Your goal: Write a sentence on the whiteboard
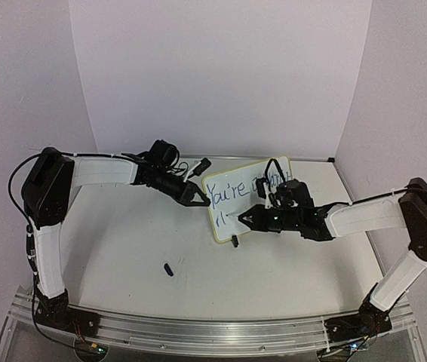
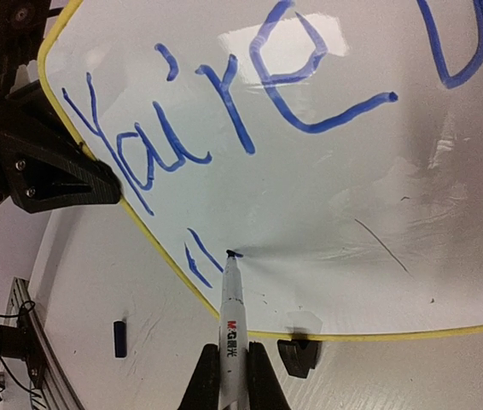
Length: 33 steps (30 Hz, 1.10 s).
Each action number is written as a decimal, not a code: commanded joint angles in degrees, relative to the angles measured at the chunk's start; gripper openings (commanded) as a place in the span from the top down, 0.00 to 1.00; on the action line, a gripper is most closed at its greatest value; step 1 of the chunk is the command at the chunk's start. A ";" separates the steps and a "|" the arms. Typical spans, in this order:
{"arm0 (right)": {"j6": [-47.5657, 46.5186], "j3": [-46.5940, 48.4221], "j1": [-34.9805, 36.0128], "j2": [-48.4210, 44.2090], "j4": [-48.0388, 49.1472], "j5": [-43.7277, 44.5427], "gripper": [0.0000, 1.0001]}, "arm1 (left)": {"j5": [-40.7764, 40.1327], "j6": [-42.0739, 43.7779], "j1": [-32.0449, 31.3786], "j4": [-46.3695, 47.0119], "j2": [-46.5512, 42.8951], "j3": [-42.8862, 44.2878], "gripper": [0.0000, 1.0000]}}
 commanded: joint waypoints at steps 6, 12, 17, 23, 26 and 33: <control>-0.41 2.15 -0.21 2.80 2.12 -2.91 1.00 | -1.33 1.75 -2.46 -5.02 0.31 0.33 1.00; 0.40 -1.46 -0.20 1.13 2.12 -1.83 1.00 | -1.27 1.76 -2.46 -4.93 0.33 0.30 1.00; 0.50 -2.48 -0.21 -0.62 1.79 0.29 1.00 | -1.25 1.78 -2.46 -4.95 0.33 0.33 1.00; -0.52 -0.41 -0.21 -1.10 1.05 1.52 1.00 | -1.25 1.74 -2.55 -5.06 0.33 0.33 1.00; -1.18 1.44 -0.25 -0.85 0.49 1.47 1.00 | -1.24 1.74 -2.55 -5.06 0.29 0.31 1.00; -1.88 3.04 -0.21 -1.14 -0.16 1.38 1.00 | -1.20 1.73 -2.55 -5.06 0.24 0.33 1.00</control>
